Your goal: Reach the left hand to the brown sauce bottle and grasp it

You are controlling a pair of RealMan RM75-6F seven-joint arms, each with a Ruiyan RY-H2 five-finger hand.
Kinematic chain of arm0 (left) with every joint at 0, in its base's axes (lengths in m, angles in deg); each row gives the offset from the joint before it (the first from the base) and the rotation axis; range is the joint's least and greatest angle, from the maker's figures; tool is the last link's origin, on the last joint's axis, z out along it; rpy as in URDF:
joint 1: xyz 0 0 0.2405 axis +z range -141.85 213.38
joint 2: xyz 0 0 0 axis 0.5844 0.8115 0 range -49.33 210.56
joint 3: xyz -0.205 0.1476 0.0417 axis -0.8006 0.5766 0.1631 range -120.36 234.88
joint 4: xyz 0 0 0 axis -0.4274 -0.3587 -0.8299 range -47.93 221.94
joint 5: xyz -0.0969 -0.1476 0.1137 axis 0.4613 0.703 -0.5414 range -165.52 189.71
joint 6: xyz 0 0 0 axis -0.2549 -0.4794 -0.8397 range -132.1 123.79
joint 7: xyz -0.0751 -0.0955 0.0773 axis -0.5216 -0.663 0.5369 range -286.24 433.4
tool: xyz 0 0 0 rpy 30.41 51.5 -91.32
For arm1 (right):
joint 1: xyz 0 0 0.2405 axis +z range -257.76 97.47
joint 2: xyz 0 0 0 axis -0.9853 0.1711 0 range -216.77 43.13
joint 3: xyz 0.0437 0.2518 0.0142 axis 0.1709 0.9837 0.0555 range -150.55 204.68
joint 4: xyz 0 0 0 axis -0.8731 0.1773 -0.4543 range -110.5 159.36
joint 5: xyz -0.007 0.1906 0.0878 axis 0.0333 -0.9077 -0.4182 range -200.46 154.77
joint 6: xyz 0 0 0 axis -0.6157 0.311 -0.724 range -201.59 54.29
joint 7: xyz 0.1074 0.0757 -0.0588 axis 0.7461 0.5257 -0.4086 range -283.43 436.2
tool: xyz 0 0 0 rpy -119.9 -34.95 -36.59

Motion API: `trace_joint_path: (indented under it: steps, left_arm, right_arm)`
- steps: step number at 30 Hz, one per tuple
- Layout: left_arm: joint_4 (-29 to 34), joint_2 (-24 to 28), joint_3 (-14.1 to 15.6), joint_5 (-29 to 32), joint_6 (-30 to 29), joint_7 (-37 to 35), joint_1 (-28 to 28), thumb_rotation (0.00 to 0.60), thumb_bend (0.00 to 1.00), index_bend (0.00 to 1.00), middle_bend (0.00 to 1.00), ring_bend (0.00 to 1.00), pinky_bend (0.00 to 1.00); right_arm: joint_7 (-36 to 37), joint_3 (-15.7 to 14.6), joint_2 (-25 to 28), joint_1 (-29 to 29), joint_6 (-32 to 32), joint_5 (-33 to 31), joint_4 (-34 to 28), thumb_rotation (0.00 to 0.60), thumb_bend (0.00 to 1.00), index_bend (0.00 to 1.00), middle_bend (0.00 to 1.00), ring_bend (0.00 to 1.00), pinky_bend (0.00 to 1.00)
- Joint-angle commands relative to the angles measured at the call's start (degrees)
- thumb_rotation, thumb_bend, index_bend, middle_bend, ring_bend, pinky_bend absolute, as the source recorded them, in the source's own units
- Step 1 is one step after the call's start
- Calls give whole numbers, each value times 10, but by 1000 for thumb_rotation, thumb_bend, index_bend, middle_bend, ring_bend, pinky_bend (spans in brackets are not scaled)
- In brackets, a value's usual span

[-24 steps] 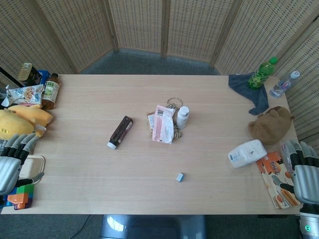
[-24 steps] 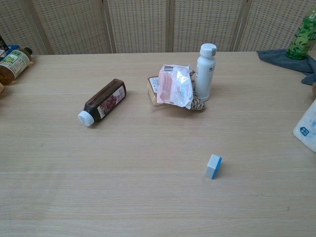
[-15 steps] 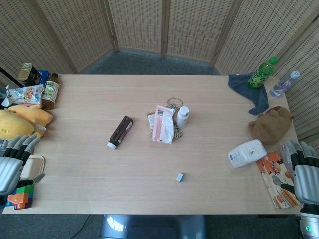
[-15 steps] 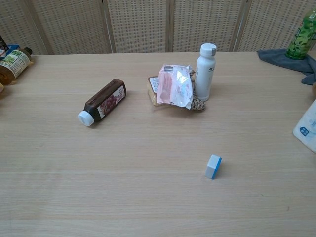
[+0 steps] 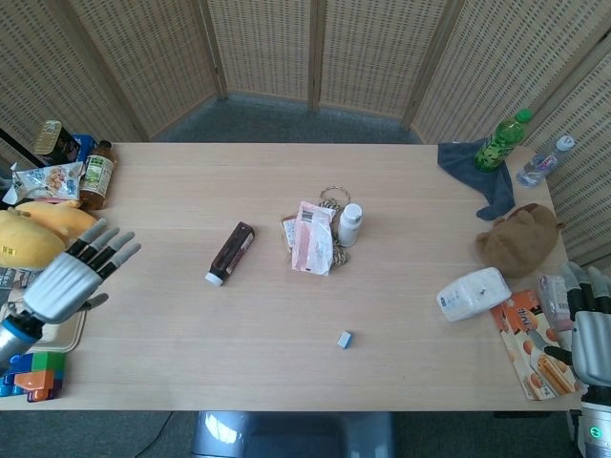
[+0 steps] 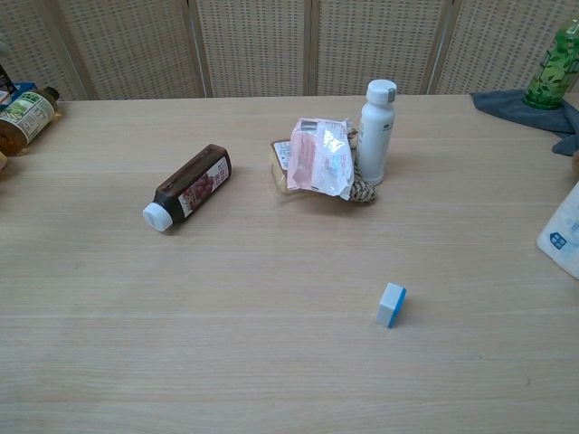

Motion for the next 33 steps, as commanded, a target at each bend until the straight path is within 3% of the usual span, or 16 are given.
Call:
trace_joint_path:
  steps: [1, 11, 17, 25, 33]
  left_arm:
    - [-136, -81, 8, -71, 37, -22, -99, 600, 0, 0, 0, 0, 57]
    - [-348, -236, 66, -108, 77, -71, -194, 600, 1, 0, 0, 0, 63]
    - [-434, -310, 93, -110, 95, -93, -237, 600, 1, 0, 0, 0, 28]
    - [-497, -361, 129, -104, 118, -112, -268, 600, 1, 0, 0, 0, 27]
    - [-526, -375, 159, -96, 134, -115, -273, 600, 1, 0, 0, 0, 11]
  right_arm:
    - [5, 5, 2, 1, -2, -8, 2, 600, 0, 0, 0, 0, 0]
    - [16, 13, 10, -1, -1, -24, -1, 600, 0, 0, 0, 0, 0]
    - [26, 18, 16, -2, -3, -33, -2, 600, 0, 0, 0, 0, 0]
    - [43, 27, 24, -4, -2, -48, 0, 600, 0, 0, 0, 0, 0]
    - [45, 28, 24, -2, -10, -55, 6, 600, 0, 0, 0, 0, 0]
